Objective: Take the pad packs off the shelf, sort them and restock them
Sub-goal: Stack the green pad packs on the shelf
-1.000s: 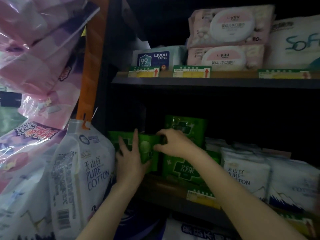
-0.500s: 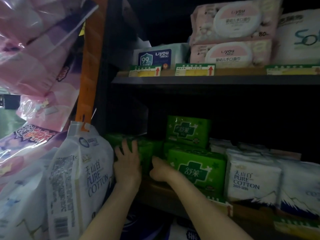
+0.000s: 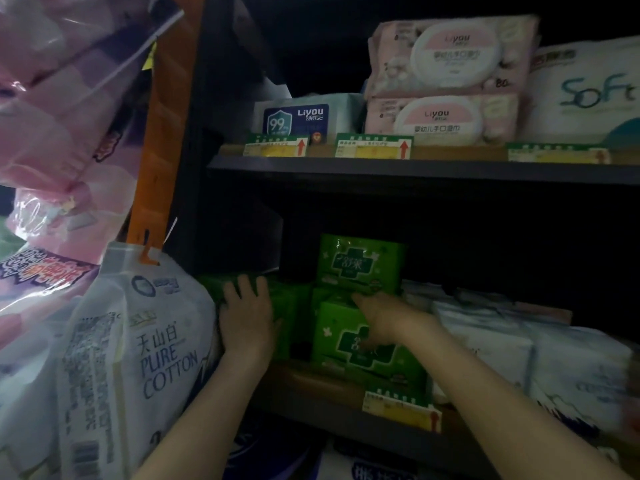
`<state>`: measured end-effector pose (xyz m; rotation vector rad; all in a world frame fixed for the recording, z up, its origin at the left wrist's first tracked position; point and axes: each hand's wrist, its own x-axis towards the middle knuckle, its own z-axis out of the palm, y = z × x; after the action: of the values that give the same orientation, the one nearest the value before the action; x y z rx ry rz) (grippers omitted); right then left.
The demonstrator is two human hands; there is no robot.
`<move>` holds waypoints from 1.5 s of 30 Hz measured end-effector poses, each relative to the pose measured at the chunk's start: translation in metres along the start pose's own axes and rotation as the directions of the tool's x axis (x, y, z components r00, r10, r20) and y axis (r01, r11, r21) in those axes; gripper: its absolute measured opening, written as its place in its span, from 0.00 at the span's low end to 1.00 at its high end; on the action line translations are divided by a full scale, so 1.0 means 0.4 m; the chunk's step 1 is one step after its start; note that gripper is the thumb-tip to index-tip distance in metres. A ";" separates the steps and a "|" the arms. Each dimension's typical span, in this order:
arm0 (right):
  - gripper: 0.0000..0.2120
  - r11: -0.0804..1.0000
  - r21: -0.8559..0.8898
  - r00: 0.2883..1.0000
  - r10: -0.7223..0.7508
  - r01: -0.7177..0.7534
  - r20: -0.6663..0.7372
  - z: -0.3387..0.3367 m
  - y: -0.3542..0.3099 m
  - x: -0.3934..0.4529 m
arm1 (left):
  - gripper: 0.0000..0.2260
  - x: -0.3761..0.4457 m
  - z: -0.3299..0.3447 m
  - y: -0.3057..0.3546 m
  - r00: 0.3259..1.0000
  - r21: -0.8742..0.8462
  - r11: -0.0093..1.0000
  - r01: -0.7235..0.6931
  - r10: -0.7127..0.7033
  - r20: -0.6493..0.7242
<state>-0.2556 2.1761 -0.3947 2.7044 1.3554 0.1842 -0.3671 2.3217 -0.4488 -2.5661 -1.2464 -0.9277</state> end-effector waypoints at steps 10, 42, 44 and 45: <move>0.39 0.969 0.141 0.970 -0.179 0.202 -0.164 0.023 0.007 0.040 | 0.27 0.080 -0.011 0.059 0.893 0.151 0.892 -0.427 0.390 0.225; 0.37 0.990 -0.139 0.938 -0.068 0.021 -0.341 0.078 -0.027 0.000 | 0.31 -0.009 -0.009 0.025 0.966 -0.424 0.905 0.026 0.087 0.245; 0.37 0.997 -0.074 0.940 -0.019 -0.007 -0.340 0.094 -0.038 -0.010 | 0.34 -0.010 -0.003 0.018 0.945 -0.418 0.908 0.037 0.105 0.311; 0.37 0.998 -0.056 0.938 -0.007 -0.013 -0.345 0.098 -0.040 -0.011 | 0.35 -0.010 0.000 0.015 0.940 -0.424 0.905 0.035 0.114 0.322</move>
<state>-0.2649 2.1803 -0.4360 2.7154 1.4006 0.7182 -0.3645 2.3151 -0.4505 -3.1990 -1.1622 -0.8493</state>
